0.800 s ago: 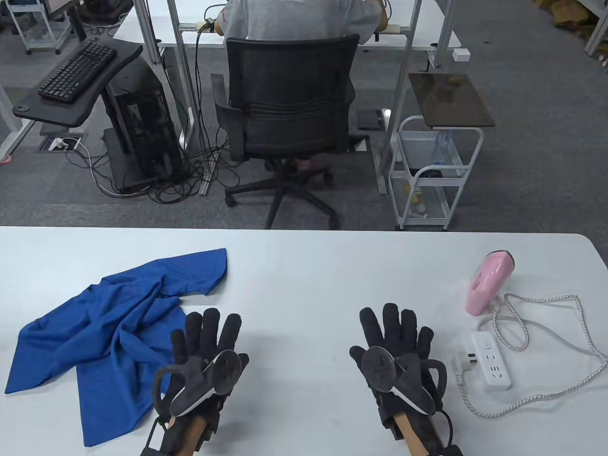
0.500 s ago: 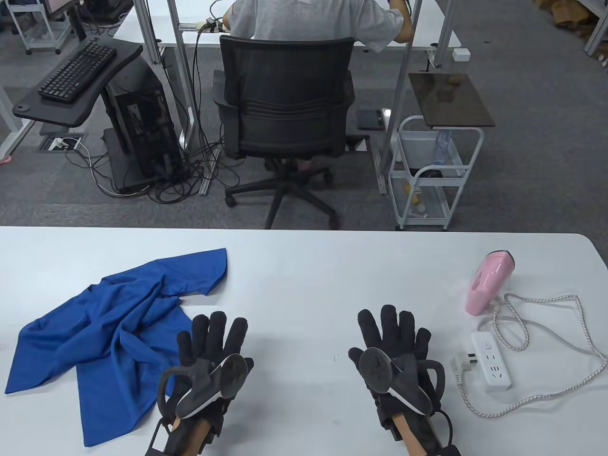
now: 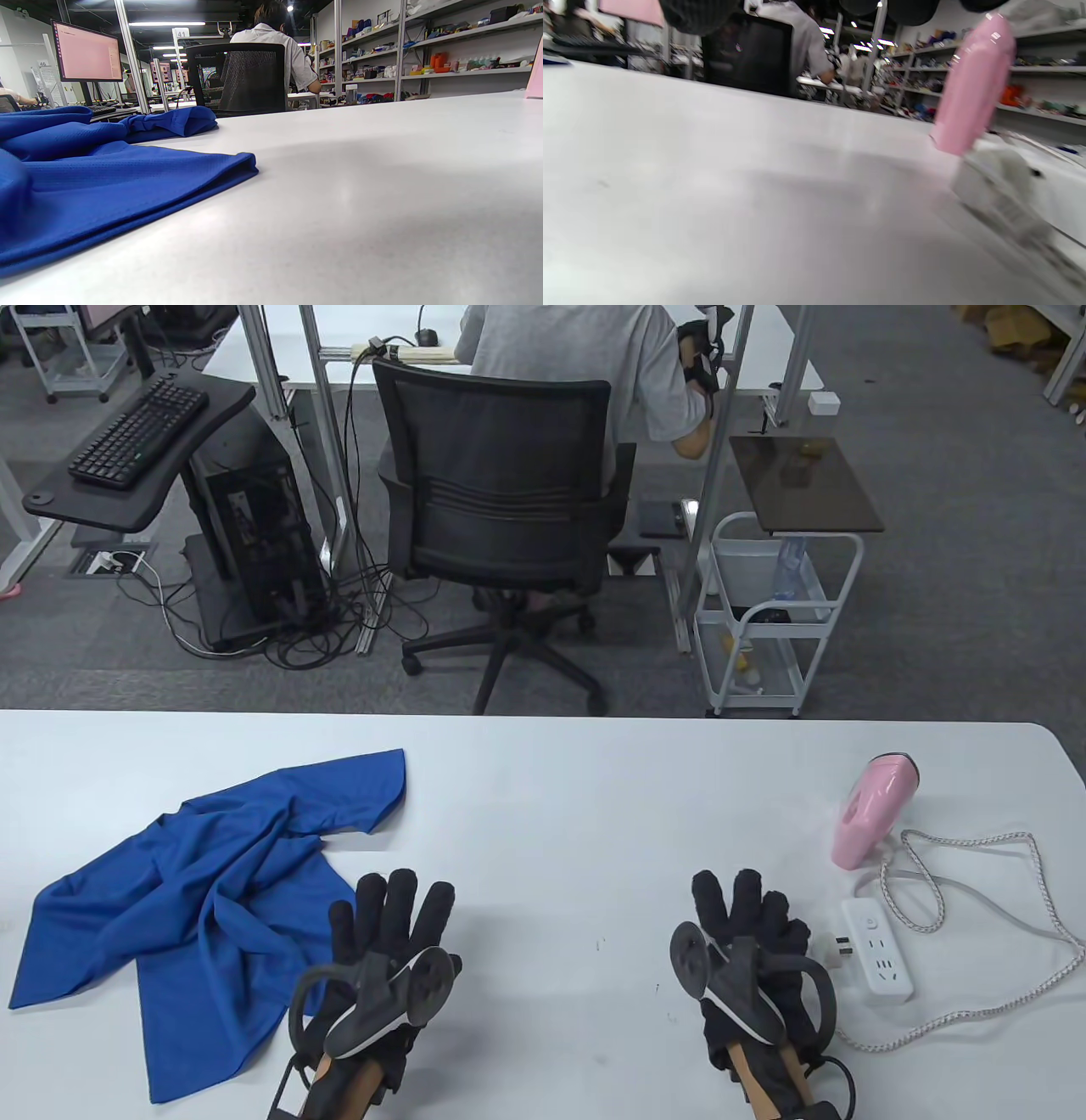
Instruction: Iron t-shirt with electric iron on table
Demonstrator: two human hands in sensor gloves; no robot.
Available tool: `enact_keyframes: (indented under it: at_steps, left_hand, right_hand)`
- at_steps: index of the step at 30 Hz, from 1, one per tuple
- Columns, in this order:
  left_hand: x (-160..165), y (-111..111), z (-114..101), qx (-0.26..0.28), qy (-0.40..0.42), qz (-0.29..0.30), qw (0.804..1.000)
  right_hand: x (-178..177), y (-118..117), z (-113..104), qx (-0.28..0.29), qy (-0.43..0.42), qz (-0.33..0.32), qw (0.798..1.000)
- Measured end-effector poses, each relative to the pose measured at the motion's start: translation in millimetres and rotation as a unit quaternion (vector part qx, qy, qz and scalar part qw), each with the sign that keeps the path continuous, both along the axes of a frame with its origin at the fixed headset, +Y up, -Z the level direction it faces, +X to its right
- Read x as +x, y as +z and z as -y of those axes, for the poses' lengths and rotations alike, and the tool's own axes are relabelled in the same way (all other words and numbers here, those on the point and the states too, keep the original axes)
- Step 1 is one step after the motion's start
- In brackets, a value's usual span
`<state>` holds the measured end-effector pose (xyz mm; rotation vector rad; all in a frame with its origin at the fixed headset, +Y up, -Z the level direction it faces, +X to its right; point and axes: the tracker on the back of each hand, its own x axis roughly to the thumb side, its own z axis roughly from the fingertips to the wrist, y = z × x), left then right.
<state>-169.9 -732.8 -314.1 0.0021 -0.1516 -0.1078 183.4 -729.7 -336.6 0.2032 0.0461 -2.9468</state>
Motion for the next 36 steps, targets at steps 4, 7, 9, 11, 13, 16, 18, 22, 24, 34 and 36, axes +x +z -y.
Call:
enact_keyframes:
  at_steps: [4,7,9,11,13,16,18,22,24,34,36]
  left_hand:
    - [-0.9,-0.5,2.9,-0.009,-0.006,-0.002,1.0]
    - [-0.9,0.1,2.6,-0.014,-0.004,-0.002,1.0]
    - [-0.5,0.4,2.7,-0.017,-0.003,-0.001,1.0]
    - [0.1,0.0,3.7,-0.021,-0.006,-0.001,1.0]
    - [0.4,0.0,4.1,-0.023,-0.009,0.0,1.0]
    - [0.6,-0.1,4.4,-0.022,-0.008,0.002,1.0]
    - [0.4,-0.8,5.5,-0.022,-0.006,0.002,1.0]
    - [0.3,-0.2,5.3,-0.028,-0.006,0.003,1.0]
    - [0.2,-0.5,5.3,-0.03,-0.004,0.002,1.0]
    - [0.5,-0.7,7.9,-0.047,-0.001,0.008,0.999]
    - [0.5,-0.8,8.4,-0.05,0.004,0.01,0.999]
  right_hand:
    - [22.4,-11.2,16.3,-0.043,0.009,0.071,0.996]
    - [30.8,-14.8,22.9,-0.075,0.021,0.106,0.991]
    - [35.7,-16.9,27.4,-0.093,0.019,0.119,0.988]
    - [40.2,-17.4,30.0,-0.099,0.021,0.136,0.986]
    - [43.5,-18.2,32.0,-0.104,0.023,0.144,0.984]
    - [46.6,-19.3,36.2,-0.116,0.006,0.149,0.982]
    - [46.7,-19.6,37.2,-0.121,0.005,0.152,0.981]
    - [48.5,-20.7,40.6,-0.131,-0.005,0.147,0.98]
    - [48.8,-21.3,41.8,-0.135,-0.007,0.144,0.98]
    - [53.5,-22.6,42.1,-0.142,-0.044,0.127,0.981]
    - [54.8,-23.6,41.0,-0.119,-0.031,0.12,0.985]
